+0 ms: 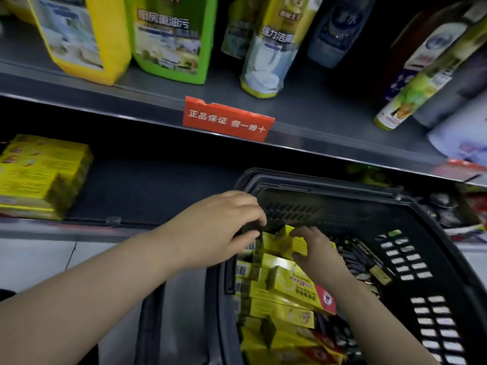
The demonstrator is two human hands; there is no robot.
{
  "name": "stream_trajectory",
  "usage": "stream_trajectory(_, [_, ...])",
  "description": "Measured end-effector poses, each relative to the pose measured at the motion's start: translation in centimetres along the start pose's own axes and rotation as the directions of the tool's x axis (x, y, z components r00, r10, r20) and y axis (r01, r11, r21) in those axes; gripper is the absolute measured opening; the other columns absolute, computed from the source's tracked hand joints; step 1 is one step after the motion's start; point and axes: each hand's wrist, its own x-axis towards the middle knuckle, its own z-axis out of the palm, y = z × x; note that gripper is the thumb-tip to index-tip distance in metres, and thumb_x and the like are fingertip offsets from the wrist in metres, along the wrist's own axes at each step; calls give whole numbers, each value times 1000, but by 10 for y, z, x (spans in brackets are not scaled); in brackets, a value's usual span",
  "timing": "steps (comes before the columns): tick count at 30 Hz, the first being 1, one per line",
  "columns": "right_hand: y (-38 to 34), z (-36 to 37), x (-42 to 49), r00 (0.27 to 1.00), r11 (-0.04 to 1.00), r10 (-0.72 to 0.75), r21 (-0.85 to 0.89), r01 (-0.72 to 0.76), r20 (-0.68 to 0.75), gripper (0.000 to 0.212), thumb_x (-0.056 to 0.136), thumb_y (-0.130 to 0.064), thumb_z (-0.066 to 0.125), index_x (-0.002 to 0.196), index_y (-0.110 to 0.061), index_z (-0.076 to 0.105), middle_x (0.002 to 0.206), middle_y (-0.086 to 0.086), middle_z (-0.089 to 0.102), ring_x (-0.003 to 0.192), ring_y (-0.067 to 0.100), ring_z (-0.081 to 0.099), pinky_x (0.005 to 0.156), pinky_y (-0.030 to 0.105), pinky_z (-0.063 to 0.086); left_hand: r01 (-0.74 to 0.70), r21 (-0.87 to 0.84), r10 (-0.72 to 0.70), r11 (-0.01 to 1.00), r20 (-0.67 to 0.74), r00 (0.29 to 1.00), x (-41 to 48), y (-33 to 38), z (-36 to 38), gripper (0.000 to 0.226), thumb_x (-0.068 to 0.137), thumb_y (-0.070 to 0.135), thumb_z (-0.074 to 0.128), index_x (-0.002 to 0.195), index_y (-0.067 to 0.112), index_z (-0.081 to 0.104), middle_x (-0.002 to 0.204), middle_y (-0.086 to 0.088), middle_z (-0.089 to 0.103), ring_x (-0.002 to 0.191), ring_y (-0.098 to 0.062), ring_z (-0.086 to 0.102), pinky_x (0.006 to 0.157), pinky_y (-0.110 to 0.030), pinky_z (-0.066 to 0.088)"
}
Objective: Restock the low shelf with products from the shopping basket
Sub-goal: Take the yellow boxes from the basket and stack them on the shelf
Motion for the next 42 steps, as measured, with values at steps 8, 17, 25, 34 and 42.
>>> stream_trajectory(8, [32, 23, 1, 998, 985, 21, -171, -30, -57, 42, 88, -28, 62, 126, -21, 47, 121, 1, 50, 111, 23, 50, 88, 31, 42, 9, 62, -21, 998, 184, 983, 14, 21, 17, 28, 97, 41, 38, 121, 32, 50, 117, 16, 53, 112, -3, 44, 91, -22, 39])
stream_trajectory(17, [-30, -64, -35, 960, 745, 154, 666, 41, -232, 41, 66, -52, 73, 91, -28, 52, 80, -4, 66, 74, 10, 66, 64, 32, 57, 191, -25, -179, 981, 252, 951, 25, 35, 35, 75, 88, 62, 37, 150, 30, 12, 147, 11, 37, 130, -6, 39, 103, -27, 38])
stream_trajectory(25, [-47, -61, -45, 981, 349, 162, 936, 44, -106, 18, 92, -32, 55, 93, -15, 60, 81, -1, 70, 71, 14, 67, 60, 22, 54, 448, -641, -356, 623, 278, 892, 28, 43, 37, 57, 87, 30, 62, 138, 29, 35, 114, 11, 61, 101, -4, 62, 91, -31, 51])
stream_trajectory(34, [40, 24, -44, 879, 973, 197, -195, -122, 435, 77, 76, -22, 75, 139, -23, 30, 137, 6, 41, 123, 28, 44, 96, 39, 42, 615, -738, -460, 278, 459, 760, 35, 53, 45, 35, 90, 34, 57, 122, 40, 43, 110, 12, 62, 96, -4, 59, 77, -20, 43])
stream_trajectory(42, [45, -20, -57, 897, 844, 166, 411, -344, 409, 36, 75, -24, 76, 106, -17, 59, 103, 3, 67, 84, 12, 67, 68, 24, 53, 669, -728, -506, 147, 526, 683, 34, 54, 42, 39, 93, 32, 51, 128, 13, 54, 127, -8, 60, 118, -26, 55, 109, -46, 34])
